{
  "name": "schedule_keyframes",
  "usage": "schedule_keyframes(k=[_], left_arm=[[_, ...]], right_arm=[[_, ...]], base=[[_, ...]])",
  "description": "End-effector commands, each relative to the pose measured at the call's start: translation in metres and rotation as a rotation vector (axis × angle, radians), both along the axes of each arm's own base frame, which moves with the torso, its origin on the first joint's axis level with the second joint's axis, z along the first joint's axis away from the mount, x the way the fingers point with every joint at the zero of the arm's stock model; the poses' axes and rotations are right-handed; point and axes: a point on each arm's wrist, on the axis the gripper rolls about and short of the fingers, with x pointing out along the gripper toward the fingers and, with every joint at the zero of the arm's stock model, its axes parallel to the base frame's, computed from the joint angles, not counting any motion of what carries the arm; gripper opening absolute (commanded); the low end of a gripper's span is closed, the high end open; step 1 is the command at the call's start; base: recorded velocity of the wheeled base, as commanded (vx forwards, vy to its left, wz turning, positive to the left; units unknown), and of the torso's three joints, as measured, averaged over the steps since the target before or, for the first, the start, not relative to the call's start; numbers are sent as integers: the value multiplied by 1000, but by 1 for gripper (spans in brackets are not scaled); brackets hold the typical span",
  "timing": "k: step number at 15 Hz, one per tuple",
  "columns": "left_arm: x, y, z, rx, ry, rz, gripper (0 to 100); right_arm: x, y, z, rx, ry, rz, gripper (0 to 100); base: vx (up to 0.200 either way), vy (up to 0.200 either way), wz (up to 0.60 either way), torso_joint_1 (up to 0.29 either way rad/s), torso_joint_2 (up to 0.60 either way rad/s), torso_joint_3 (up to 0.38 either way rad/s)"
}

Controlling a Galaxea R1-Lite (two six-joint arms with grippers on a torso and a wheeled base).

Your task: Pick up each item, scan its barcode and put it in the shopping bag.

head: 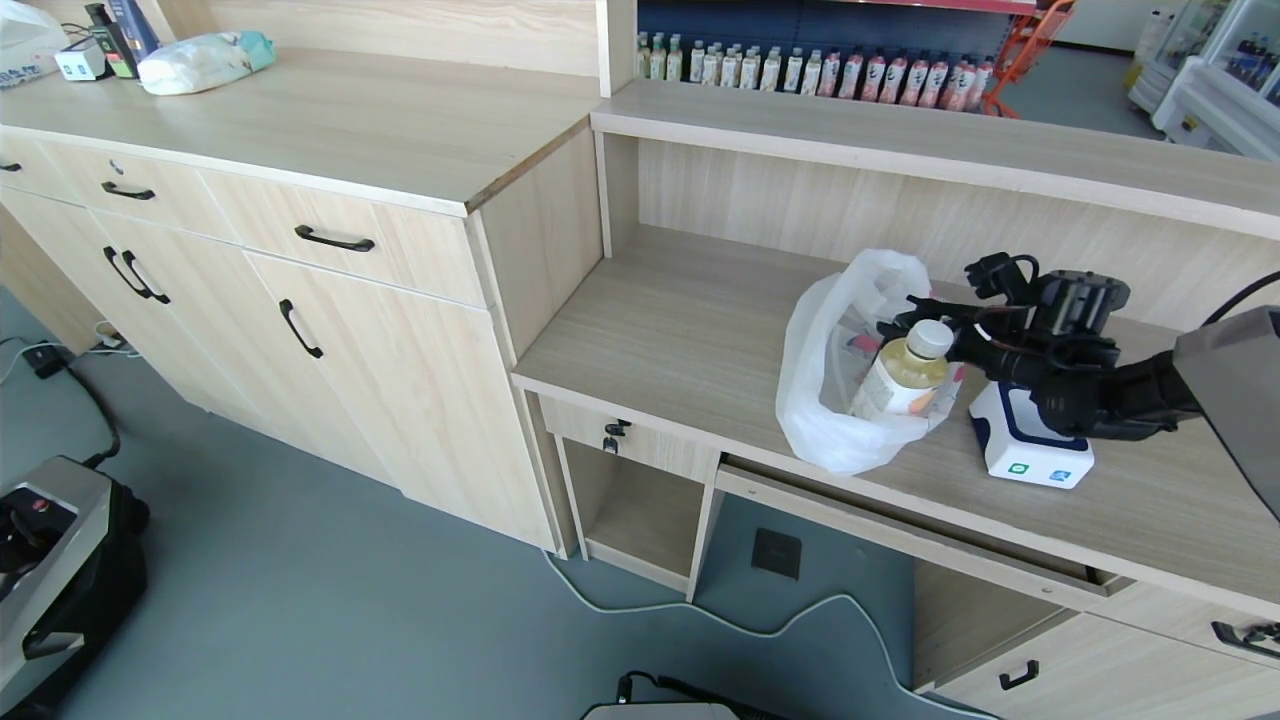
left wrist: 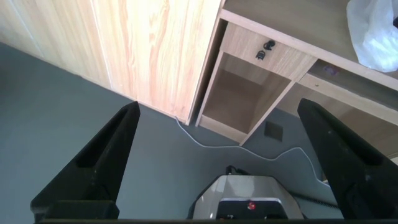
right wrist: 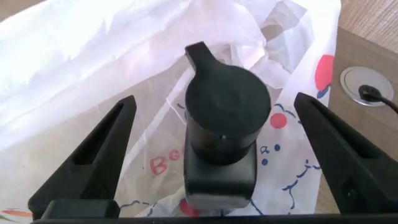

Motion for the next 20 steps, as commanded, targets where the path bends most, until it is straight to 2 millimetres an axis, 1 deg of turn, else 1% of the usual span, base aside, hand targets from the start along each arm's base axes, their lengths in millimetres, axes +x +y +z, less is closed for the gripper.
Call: schedule_keyframes(k=[1, 2, 4, 5, 6, 8, 10, 11, 12, 14, 15, 16, 17, 18, 19, 20], left_arm=[[0, 0, 0, 0, -1, 0, 100], [0, 0, 0, 0, 0, 0, 100], [0, 0, 0, 0, -1, 0, 100], [0, 0, 0, 0, 0, 0, 100], [0, 0, 0, 0, 0, 0, 100], [0, 0, 0, 0, 0, 0, 100], [0, 0, 0, 0, -1, 0, 100], [0, 0, 0, 0, 0, 0, 100], [0, 0, 0, 0, 0, 0, 100], [0, 0, 0, 0, 0, 0, 100], [0, 0, 0, 0, -1, 0, 100], [0, 0, 0, 0, 0, 0, 100], [0, 0, 0, 0, 0, 0, 100], [0, 0, 0, 0, 0, 0, 100], [0, 0, 0, 0, 0, 0, 100], [0, 0, 0, 0, 0, 0, 100]], right_arm=[[-16, -7, 33, -12, -57, -6, 100], [-32, -16, 46, -14, -56, -8, 100], [-66, -24, 67, -15, -43, -22, 100], [-94, -30, 80, -24, -43, -49, 100], [-133, -35, 97, -31, -52, -85, 100], [-183, -36, 112, -42, -67, -131, 100], [-232, -36, 124, -85, -96, -164, 100], [-245, -33, 129, -86, -104, -169, 100], [-265, -30, 141, -90, -112, -189, 100], [-300, -28, 152, -84, -83, -248, 100], [-318, -26, 152, -75, -48, -278, 100], [-331, -24, 145, -63, -8, -301, 100], [-339, -24, 134, -50, 30, -325, 100], [-344, -25, 115, -24, 86, -354, 100], [-345, -25, 112, -21, 95, -360, 100], [-366, -16, 83, 42, 155, -436, 100]], base=[[0, 0, 0, 0, 0, 0], [0, 0, 0, 0, 0, 0], [0, 0, 0, 0, 0, 0], [0, 0, 0, 0, 0, 0], [0, 0, 0, 0, 0, 0], [0, 0, 0, 0, 0, 0], [0, 0, -600, 2, 5, 2], [0, 0, -600, -2, 2, 2], [0, 0, -600, 2, 2, 7], [0, 0, -600, 10, 0, 0], [0, 0, -600, 2, 7, -2], [0, 0, -600, 2, 2, -2], [0, 0, -600, 2, 2, 2], [0, 0, 0, 0, 0, 0], [0, 0, 0, 0, 0, 0], [0, 0, 0, 0, 0, 0]])
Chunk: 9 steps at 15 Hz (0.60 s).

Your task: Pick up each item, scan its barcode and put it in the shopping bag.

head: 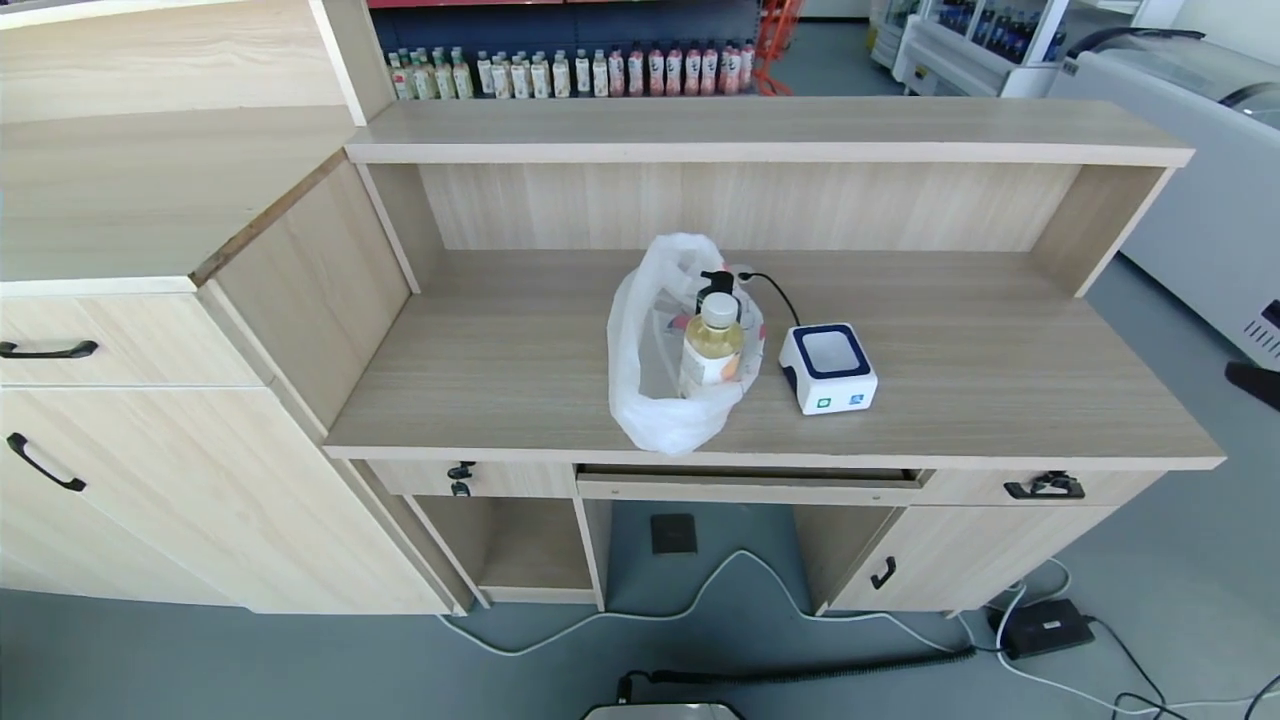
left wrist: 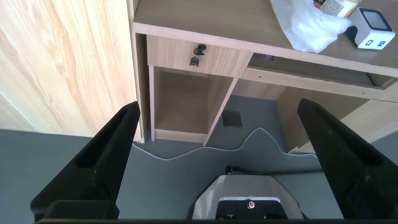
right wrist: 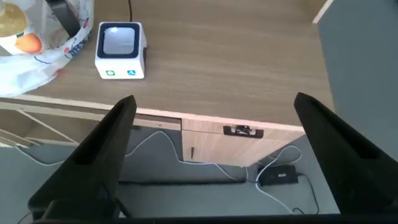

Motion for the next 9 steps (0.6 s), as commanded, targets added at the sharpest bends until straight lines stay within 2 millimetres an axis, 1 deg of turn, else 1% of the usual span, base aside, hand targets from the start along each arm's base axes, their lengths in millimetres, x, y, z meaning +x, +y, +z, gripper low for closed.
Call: schedule_keyframes(k=[1, 2, 3, 4, 5, 7, 8, 9], left_arm=[[0, 0, 0, 0, -1, 0, 100], [0, 0, 0, 0, -1, 0, 100], [0, 0, 0, 0, -1, 0, 100], [0, 0, 0, 0, 0, 0, 100], [0, 0, 0, 0, 0, 0, 100], [0, 0, 0, 0, 0, 0, 100], [0, 0, 0, 0, -1, 0, 100], [0, 0, 0, 0, 0, 0, 100]], right_arm=[[-43, 23, -30, 51, 8, -141, 100], [-52, 33, -31, 42, -18, -189, 100], [-68, 48, -33, 49, -66, -230, 100], [-83, 59, -40, 47, -96, -231, 100], [-97, 65, -52, 47, -113, -209, 100], [-126, 69, -87, 43, -137, -211, 100], [-140, 71, -107, 41, -151, -172, 100], [-148, 72, -123, 38, -160, -157, 100]], base=[[0, 0, 0, 0, 0, 0], [0, 0, 0, 0, 0, 0], [0, 0, 0, 0, 0, 0], [0, 0, 0, 0, 0, 0], [0, 0, 0, 0, 0, 0], [0, 0, 0, 0, 0, 0], [0, 0, 0, 0, 0, 0], [0, 0, 0, 0, 0, 0]])
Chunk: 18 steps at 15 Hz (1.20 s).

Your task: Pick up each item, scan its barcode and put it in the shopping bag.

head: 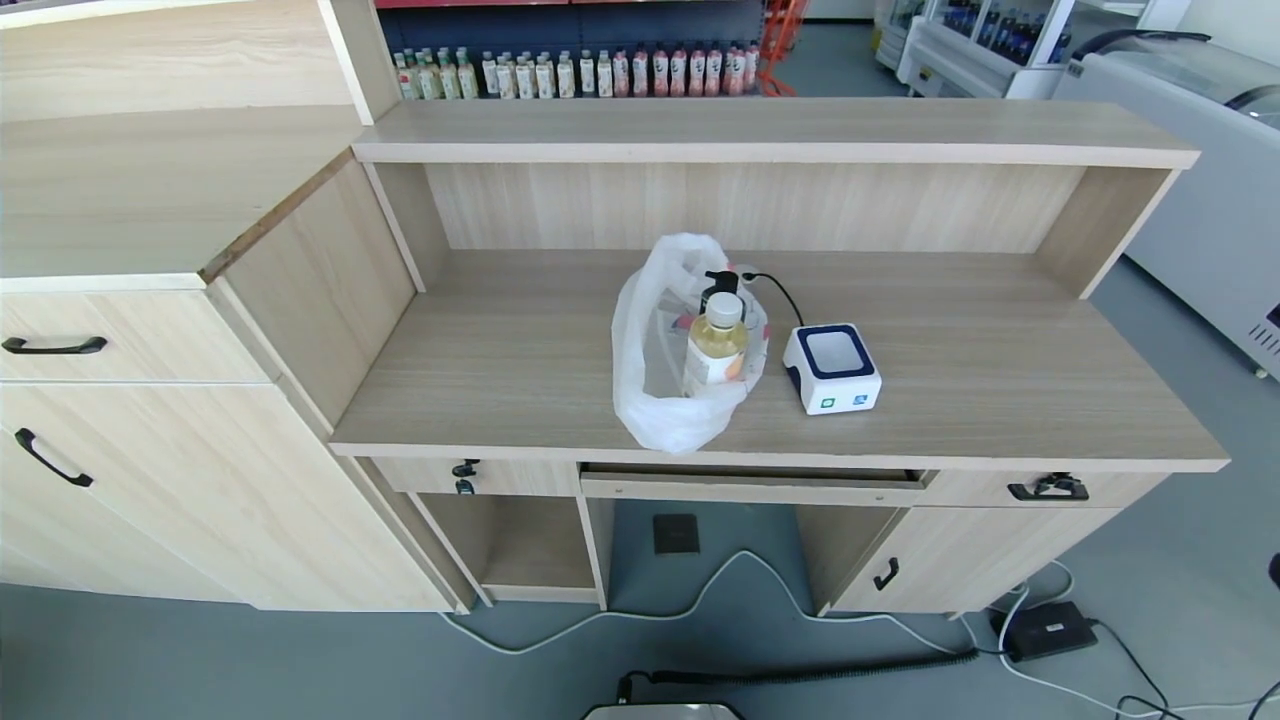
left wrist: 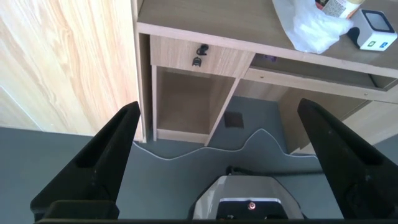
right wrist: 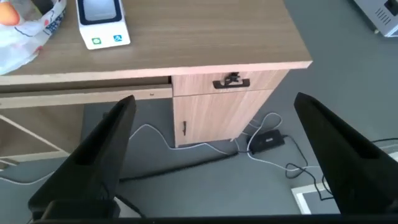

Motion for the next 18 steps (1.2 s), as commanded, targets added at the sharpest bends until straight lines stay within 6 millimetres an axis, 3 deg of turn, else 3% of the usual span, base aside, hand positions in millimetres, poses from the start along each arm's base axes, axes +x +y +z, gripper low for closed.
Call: schedule_keyframes(k=[1, 3, 7, 18], left_arm=[[0, 0, 0, 0, 0, 0, 100], [0, 0, 0, 0, -2, 0, 100], [0, 0, 0, 0, 0, 0, 100], [0, 0, 0, 0, 0, 0, 100]], right_arm=[[-48, 5, -53, -34, -114, 50, 100], [-61, 6, -75, -54, -54, 57, 100], [-67, 5, -75, -46, -142, 104, 100], [-67, 5, -77, 54, -136, 106, 100]], base=[[0, 0, 0, 0, 0, 0], [0, 0, 0, 0, 0, 0], [0, 0, 0, 0, 0, 0], [0, 0, 0, 0, 0, 0]])
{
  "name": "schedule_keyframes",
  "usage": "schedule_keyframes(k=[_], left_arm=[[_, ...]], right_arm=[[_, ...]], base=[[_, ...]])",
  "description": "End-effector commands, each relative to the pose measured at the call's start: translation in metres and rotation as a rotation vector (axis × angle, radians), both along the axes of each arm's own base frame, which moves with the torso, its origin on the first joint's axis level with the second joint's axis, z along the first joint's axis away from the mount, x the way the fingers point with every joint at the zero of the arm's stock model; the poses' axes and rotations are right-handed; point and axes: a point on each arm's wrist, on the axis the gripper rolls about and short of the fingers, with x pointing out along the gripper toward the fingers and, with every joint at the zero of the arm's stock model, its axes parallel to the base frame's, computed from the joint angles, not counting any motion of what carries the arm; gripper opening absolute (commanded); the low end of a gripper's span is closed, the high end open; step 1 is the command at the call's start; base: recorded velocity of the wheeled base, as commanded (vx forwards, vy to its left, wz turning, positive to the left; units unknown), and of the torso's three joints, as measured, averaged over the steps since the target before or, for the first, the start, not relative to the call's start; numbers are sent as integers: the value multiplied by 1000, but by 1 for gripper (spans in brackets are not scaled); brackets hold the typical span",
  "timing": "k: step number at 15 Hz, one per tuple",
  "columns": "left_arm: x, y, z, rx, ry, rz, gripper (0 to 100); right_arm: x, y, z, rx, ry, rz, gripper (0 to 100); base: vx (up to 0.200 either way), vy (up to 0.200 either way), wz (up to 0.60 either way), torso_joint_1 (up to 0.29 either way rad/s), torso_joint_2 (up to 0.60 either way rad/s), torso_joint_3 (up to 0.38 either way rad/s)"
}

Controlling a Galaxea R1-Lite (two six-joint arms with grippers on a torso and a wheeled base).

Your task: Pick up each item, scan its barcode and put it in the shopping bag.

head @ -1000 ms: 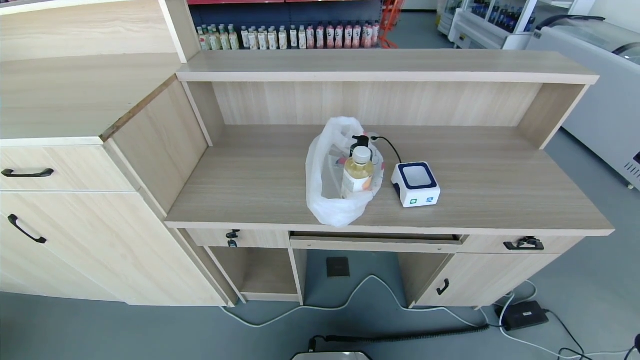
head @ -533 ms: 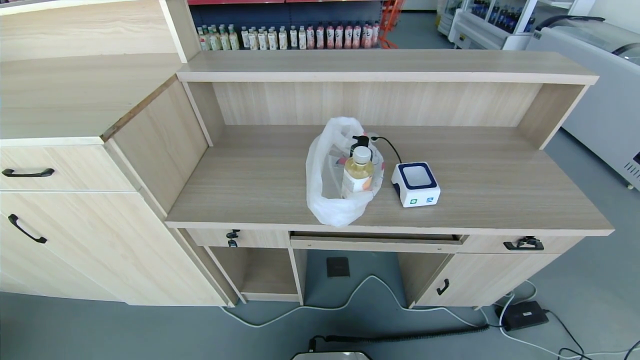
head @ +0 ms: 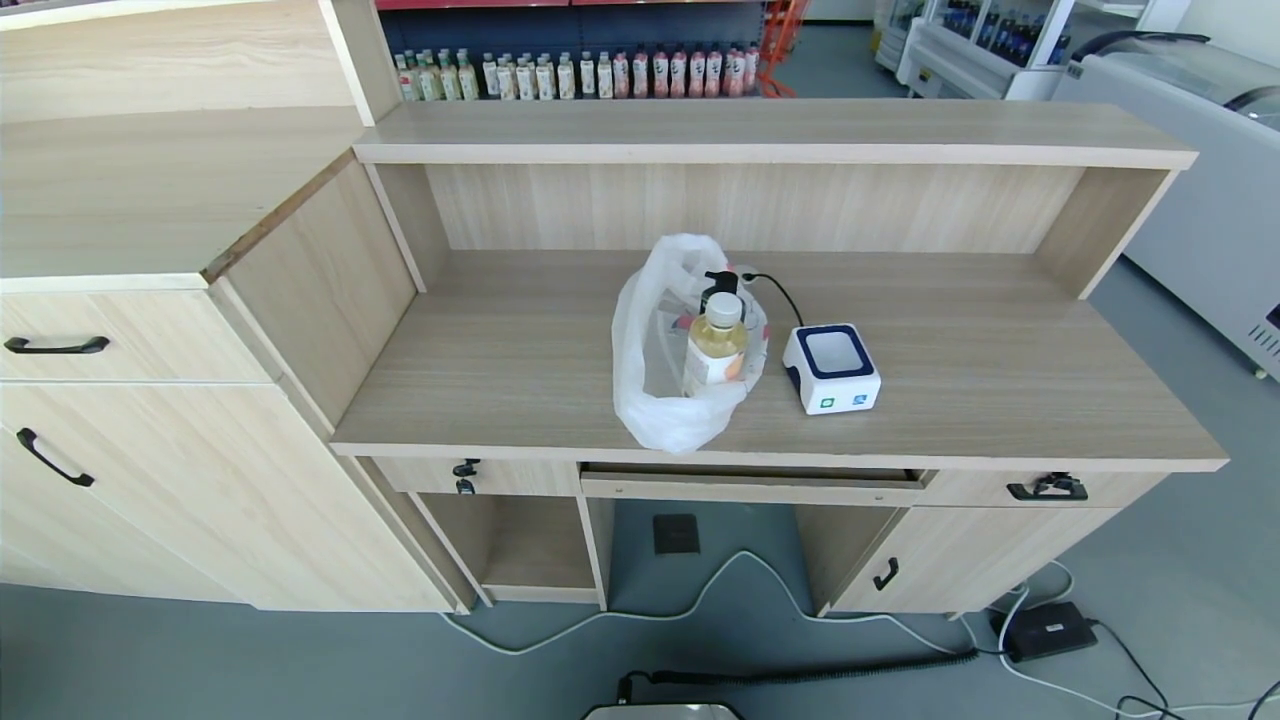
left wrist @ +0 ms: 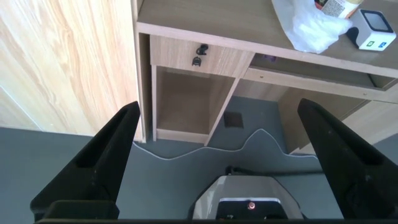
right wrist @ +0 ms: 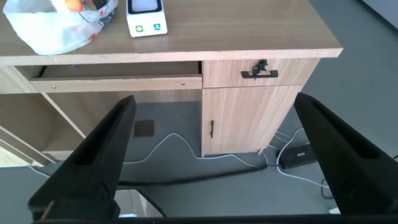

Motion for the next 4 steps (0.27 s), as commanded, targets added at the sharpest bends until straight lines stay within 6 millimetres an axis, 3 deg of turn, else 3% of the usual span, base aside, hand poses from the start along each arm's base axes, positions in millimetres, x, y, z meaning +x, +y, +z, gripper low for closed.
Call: schedule_keyframes(k=[1, 4], left_arm=[[0, 0, 0, 0, 0, 0, 100], [0, 0, 0, 0, 0, 0, 100]], right_arm=[[0, 0, 0, -1, 4, 1, 100], [0, 0, 0, -5, 4, 4, 100]], base=[[0, 0, 0, 0, 0, 0], [0, 0, 0, 0, 0, 0]])
